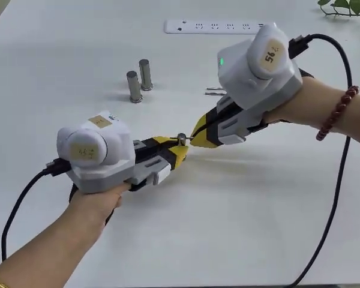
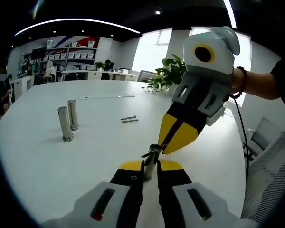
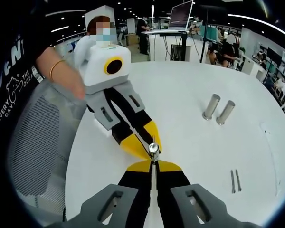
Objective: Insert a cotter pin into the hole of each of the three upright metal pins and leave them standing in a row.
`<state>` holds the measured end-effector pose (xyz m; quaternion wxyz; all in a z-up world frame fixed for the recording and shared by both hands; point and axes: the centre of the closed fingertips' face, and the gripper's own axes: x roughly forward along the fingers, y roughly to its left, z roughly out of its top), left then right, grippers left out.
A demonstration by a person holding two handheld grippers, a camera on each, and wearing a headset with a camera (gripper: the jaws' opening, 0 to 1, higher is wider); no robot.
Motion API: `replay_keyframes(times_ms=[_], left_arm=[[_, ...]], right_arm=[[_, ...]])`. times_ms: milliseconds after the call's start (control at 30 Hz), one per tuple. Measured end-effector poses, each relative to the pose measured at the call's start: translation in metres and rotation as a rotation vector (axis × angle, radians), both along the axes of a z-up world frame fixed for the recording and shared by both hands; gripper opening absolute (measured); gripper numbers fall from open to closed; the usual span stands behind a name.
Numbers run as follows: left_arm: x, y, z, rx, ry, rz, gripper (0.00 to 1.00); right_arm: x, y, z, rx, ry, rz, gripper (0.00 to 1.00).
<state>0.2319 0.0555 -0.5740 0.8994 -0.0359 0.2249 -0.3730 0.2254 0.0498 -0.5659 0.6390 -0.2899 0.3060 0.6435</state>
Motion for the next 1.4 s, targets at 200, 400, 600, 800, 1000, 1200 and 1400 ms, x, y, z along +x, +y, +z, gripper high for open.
replay_keyframes(times_ms=[200, 400, 600, 800, 1000, 1200, 1400], left_arm=[[0.000, 0.000, -0.001, 0.003, -0.003, 0.017, 0.09], [0.001, -0.001, 0.000, 0.009, -0.007, 0.028, 0.09], [0.002, -0.001, 0.000, 0.019, -0.011, 0.033, 0.08], [0.002, -0.001, -0.001, 0.020, -0.010, 0.034, 0.08], [0.003, 0.000, 0.000, 0.023, -0.013, 0.037, 0.08], [0.004, 0.002, 0.001, 0.034, -0.028, 0.038, 0.08], [0.003, 0.003, 0.002, 0.051, -0.052, 0.017, 0.07]], right_arm=[[0.000, 0.002, 0.000, 0.004, -0.002, -0.003, 0.00], [0.000, 0.004, 0.001, 0.008, -0.008, 0.000, 0.00], [0.001, 0.005, 0.002, 0.011, -0.011, -0.002, 0.00], [0.002, 0.005, 0.001, 0.013, -0.008, -0.007, 0.00], [0.004, 0.002, 0.000, 0.000, -0.001, -0.038, 0.08], [0.006, -0.004, -0.001, 0.004, 0.007, -0.075, 0.11], [0.011, -0.008, -0.002, 0.009, 0.008, -0.115, 0.12]])
